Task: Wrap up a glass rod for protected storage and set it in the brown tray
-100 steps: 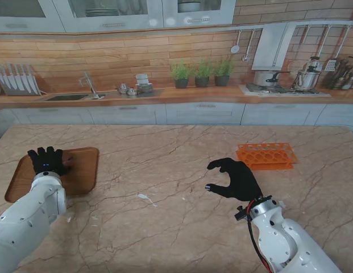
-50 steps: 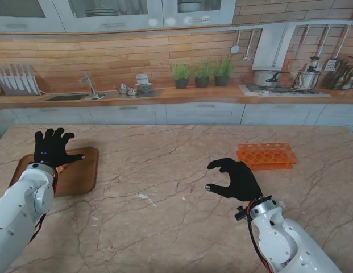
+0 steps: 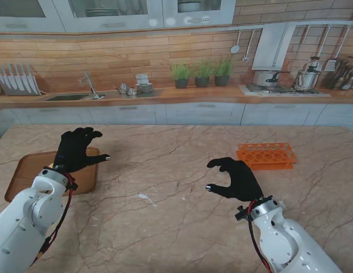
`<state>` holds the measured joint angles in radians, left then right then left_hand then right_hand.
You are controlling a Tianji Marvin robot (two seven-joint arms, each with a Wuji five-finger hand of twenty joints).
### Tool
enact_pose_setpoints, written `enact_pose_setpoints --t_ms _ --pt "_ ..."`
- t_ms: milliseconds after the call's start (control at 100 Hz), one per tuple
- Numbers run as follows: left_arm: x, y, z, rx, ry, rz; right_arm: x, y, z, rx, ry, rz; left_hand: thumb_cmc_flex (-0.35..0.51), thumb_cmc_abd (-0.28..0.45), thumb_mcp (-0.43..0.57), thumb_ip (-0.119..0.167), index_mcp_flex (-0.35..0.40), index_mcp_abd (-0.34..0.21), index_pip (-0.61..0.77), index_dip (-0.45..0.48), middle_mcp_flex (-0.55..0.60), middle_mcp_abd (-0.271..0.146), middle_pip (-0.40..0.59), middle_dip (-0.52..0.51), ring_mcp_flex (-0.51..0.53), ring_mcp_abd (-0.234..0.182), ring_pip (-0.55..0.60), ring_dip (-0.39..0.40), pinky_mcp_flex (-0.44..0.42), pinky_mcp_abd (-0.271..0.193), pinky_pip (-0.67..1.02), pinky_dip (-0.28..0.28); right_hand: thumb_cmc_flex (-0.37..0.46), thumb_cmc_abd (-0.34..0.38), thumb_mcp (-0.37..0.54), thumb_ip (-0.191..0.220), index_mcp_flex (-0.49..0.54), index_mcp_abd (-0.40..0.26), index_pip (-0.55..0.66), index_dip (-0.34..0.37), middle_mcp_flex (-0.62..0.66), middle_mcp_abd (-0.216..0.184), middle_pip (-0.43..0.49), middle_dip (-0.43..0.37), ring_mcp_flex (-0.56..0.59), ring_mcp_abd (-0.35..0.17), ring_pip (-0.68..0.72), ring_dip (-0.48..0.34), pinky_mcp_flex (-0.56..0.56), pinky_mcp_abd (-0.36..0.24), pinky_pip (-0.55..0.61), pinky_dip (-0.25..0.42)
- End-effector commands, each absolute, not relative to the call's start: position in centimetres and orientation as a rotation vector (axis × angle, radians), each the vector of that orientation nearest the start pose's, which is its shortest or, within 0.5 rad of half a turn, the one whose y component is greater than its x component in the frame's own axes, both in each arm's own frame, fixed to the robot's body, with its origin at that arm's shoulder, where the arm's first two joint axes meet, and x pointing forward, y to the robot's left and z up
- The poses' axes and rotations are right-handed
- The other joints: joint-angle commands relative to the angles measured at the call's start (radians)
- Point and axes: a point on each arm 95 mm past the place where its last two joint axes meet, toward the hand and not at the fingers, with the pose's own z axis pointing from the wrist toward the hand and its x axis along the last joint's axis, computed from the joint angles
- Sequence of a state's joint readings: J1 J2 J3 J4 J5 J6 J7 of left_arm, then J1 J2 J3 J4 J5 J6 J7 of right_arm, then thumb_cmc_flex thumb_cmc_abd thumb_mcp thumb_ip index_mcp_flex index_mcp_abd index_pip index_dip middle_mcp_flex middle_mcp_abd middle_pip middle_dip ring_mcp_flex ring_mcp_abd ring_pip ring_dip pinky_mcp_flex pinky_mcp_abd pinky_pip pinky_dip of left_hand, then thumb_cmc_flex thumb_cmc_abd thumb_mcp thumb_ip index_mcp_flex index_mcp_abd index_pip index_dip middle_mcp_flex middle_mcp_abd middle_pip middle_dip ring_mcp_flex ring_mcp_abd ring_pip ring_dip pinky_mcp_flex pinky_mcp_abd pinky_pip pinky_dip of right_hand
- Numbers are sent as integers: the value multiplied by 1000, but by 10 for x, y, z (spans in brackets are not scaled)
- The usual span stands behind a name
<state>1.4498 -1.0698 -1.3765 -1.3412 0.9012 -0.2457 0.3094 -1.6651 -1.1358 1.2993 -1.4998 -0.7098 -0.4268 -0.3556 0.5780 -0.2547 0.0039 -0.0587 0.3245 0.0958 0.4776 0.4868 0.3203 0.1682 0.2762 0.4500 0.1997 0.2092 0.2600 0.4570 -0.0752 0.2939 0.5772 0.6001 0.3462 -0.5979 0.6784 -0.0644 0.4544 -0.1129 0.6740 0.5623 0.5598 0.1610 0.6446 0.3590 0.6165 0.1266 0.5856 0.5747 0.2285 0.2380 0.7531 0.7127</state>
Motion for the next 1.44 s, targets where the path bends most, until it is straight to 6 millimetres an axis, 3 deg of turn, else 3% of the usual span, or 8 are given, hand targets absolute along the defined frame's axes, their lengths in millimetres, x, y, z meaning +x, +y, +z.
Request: enact_pose_setpoints --t_ms 0,330,520,710,790,890,980,1430 --pt "434 76 -315 -1151 1189 -1694 366 -17 -341 -1704 -1521 -2791 13 -17 -11 36 -52 25 20 9 17 19 -16 -1 11 13 5 13 -11 19 16 -7 0 19 -1 18 -40 -17 -2 7 -11 -4 -5 1 -24 -4 3 8 -14 -11 8 13" --pt "410 29 -326 -1322 1273 -1941 362 -15 -339 -1665 -1490 -2783 59 -88 -2 35 -32 -18 -100 -58 14 13 -107 -52 9 11 -73 -30 -6 32 -84 -61 -12 -10 -30 18 -81 -16 5 3 -15 -6 -6 0 -24 -7 -11 0 -2 -24 -39 -7" --pt "399 15 -327 -1435 1277 -2103 362 -14 -338 -1641 -1464 -2763 75 -139 9 34 -25 15 -114 -55 46 26 -118 -49 36 23 -85 -30 31 62 -128 -45 -26 -30 -31 20 -80 -7 7 0 -12 -10 -6 -1 -21 -10 -15 -2 11 -34 -46 -6" --pt "389 9 -328 -1418 1294 -2142 367 -10 -338 -1639 -1404 -2715 78 -166 44 27 4 12 -126 -54 90 42 -132 -48 64 42 -93 -32 70 75 -185 -24 -41 -44 -17 21 -80 -11 1 -5 -5 -14 -6 0 -14 -10 -16 -1 18 -34 -51 -1" --pt "387 9 -326 -1427 1315 -2139 369 -8 -338 -1638 -1377 -2695 75 -144 55 27 -19 2 -138 -56 60 27 -143 -50 46 26 -99 -33 61 54 -199 -23 -42 -46 -10 21 -80 -13 3 -6 -4 -13 -6 1 -14 -9 -14 2 18 -32 -50 3" --pt "388 7 -325 -1389 1269 -2139 369 -7 -338 -1634 -1378 -2696 75 -152 59 26 0 8 -129 -51 88 40 -133 -45 64 39 -89 -27 78 74 -201 -13 -49 -45 -7 19 -79 -17 5 -5 -2 -16 -5 2 -11 -13 -9 5 21 -27 -44 11" --pt "390 5 -326 -1387 1247 -2148 369 -7 -337 -1628 -1369 -2705 71 -136 64 25 -22 1 -136 -52 77 32 -135 -43 50 28 -90 -25 70 54 -210 -6 -53 -46 -3 19 -78 -16 6 -6 0 -16 -3 3 -11 -12 -6 7 19 -27 -41 16" --pt "386 7 -328 -1399 1168 -2154 380 -3 -335 -1610 -1362 -2687 73 -132 75 22 -18 -5 -125 -51 74 34 -123 -38 47 29 -88 -23 73 57 -242 10 -56 -49 7 18 -69 -18 12 -5 4 -16 3 9 -9 -12 5 15 19 -23 -27 34"
